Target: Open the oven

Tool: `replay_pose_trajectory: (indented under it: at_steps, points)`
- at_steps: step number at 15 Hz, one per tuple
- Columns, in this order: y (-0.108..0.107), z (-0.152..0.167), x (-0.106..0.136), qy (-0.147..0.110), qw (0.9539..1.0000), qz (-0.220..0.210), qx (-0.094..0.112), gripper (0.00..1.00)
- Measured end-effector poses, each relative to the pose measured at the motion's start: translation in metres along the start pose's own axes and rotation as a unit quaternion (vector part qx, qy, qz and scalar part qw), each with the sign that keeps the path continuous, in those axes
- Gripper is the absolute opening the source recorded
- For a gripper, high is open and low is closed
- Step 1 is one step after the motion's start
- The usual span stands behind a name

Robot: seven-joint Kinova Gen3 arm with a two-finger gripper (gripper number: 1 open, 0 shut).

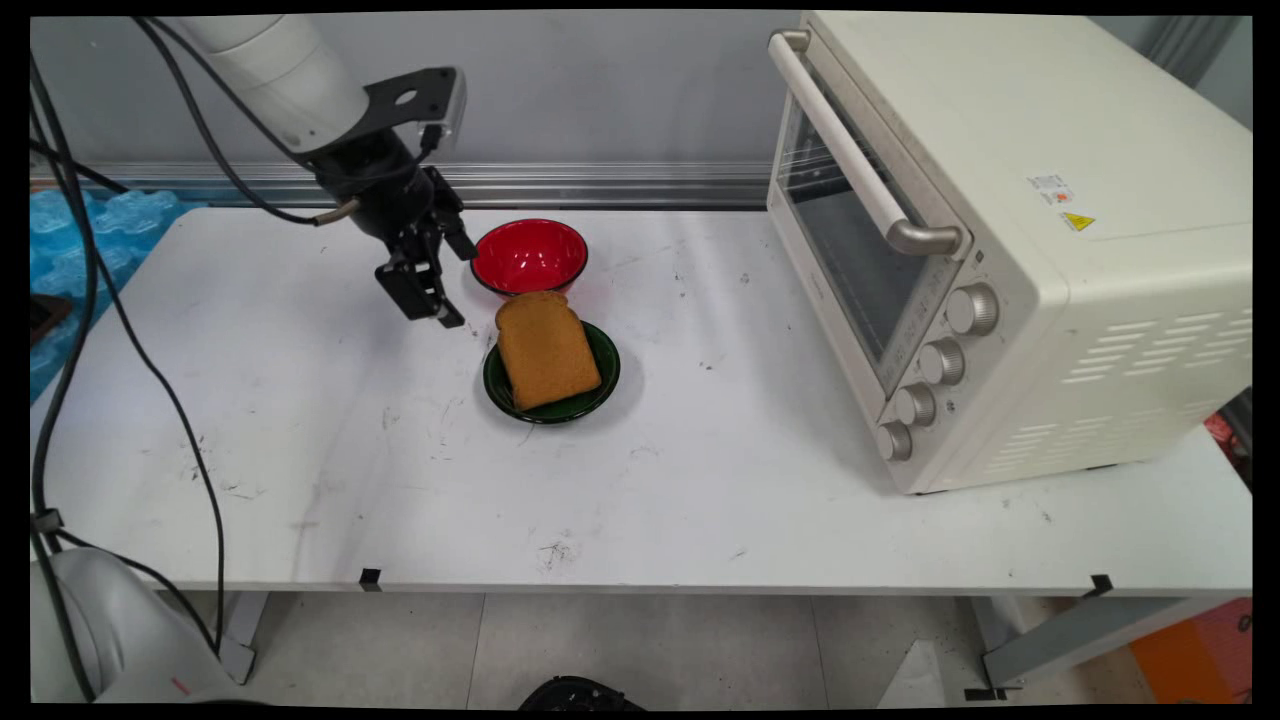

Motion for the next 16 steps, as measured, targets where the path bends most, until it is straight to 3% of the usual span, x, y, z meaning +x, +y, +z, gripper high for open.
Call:
replay_pose_trajectory:
  at_steps: [10,16]
  points:
    - [-0.011,-0.014,0.042,0.006,0.9998,-0.02,-0.002,1.0]
    - [-0.024,-0.019,0.087,0.036,0.999,-0.027,-0.004,1.0]
